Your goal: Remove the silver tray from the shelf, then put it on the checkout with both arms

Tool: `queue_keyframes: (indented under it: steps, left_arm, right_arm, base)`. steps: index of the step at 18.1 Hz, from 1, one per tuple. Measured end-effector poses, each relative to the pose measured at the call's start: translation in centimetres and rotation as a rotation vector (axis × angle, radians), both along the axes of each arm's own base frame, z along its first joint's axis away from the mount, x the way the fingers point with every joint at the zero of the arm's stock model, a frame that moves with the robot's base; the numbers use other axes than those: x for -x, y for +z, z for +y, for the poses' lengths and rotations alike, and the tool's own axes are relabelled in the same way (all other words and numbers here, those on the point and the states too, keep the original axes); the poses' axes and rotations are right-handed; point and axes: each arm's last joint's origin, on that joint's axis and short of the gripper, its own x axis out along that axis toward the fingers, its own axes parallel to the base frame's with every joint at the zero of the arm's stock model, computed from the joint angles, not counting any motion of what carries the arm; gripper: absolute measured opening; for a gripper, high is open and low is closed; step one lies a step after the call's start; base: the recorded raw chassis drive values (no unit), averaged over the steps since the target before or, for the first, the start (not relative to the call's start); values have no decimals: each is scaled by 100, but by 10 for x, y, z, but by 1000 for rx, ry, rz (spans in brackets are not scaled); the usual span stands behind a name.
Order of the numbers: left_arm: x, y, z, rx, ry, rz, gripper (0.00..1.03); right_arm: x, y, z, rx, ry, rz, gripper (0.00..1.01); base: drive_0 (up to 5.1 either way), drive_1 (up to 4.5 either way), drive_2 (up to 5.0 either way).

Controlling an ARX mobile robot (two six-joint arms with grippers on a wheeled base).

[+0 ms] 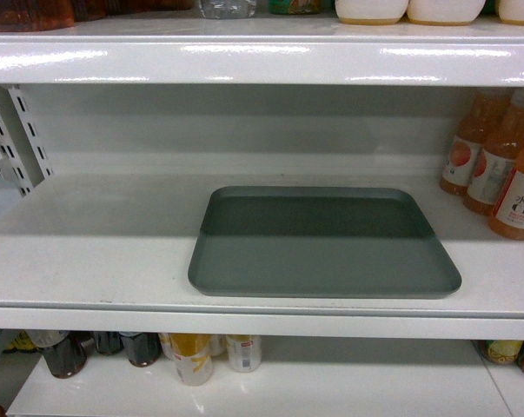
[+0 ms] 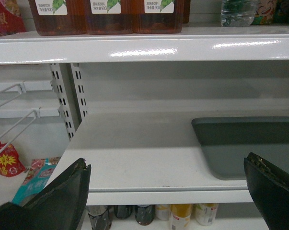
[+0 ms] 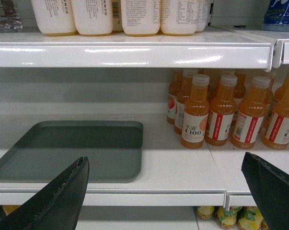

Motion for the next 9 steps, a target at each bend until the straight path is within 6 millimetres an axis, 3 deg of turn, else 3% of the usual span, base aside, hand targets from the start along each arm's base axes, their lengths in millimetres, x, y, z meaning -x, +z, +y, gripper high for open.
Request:
queue_keyframes:
  steps: [9]
  left_arm:
    - [0, 0, 0, 0, 0, 0, 98]
  right_arm:
    - [0, 0, 0, 0, 0, 0, 98]
  base:
    - [0, 0, 0]
